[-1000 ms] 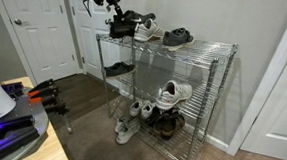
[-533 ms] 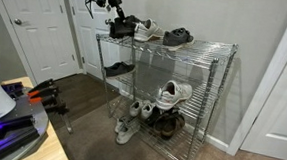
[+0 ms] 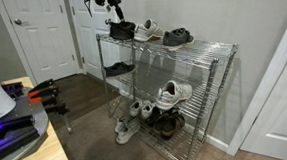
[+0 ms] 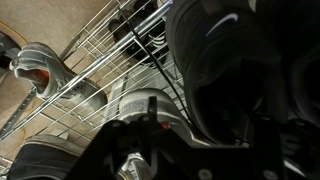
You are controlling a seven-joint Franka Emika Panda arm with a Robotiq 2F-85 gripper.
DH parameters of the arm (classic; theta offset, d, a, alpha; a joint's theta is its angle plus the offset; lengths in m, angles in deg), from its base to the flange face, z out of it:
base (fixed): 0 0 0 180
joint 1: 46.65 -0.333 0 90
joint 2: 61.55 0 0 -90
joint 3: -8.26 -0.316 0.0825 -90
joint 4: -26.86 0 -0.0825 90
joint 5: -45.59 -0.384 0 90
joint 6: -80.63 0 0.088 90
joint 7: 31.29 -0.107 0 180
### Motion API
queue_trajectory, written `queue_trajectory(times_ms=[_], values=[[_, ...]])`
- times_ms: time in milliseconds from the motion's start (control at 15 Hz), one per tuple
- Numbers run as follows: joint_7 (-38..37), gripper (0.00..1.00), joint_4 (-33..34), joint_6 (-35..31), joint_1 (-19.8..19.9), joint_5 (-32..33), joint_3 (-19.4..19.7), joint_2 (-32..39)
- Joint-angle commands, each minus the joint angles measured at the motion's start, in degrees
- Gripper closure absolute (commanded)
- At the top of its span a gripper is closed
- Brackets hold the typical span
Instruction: Move the second right shoe from the second top shelf to the first top shelf
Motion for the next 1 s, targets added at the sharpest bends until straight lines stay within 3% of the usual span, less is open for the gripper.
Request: queue_trajectory(times_ms=[0,667,733,933], values=[[2.44,0.01,-4.78,-1.37,-0.56,-3.73,-0.11,-5.15],[1.55,0.0,-13.9,-1.67,-1.19,-4.54,-3.15,-17.84],[0.15,0.0,-9.84,0.14,-1.32,-2.36,-2.91,-14.65],[0.15,0.0,-11.47,0.12,-1.18,-2.66,-3.57,-16.06]])
